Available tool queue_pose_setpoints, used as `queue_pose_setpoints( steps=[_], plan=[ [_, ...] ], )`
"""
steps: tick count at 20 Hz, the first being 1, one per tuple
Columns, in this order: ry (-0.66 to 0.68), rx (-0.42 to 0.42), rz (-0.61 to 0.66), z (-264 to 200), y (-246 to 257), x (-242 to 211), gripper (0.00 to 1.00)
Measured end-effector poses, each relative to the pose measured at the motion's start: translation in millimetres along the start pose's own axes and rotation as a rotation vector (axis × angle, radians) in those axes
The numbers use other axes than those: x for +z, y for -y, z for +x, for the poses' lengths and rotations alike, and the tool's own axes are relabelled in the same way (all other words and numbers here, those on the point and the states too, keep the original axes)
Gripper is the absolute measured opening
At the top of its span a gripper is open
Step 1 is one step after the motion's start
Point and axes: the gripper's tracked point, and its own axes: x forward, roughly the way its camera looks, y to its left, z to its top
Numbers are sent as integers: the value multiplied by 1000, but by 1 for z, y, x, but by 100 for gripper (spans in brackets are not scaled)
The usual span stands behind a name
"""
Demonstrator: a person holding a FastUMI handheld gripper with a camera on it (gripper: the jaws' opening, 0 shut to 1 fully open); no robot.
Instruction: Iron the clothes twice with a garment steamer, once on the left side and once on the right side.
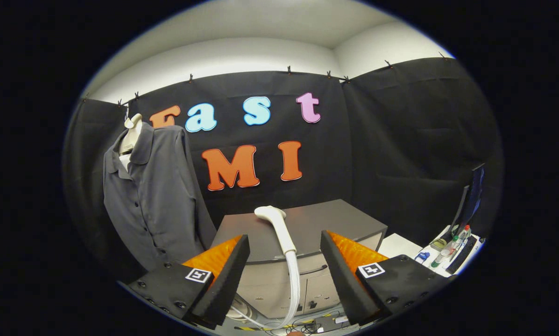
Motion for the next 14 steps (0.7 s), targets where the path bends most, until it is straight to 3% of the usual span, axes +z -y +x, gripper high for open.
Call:
queue_pose_setpoints(
  steps=[8, 14],
  plan=[
    [-122, 10, -66, 127, -28, -14, 98],
    [-282, -27, -122, 207, -7, -31, 98]
  ],
)
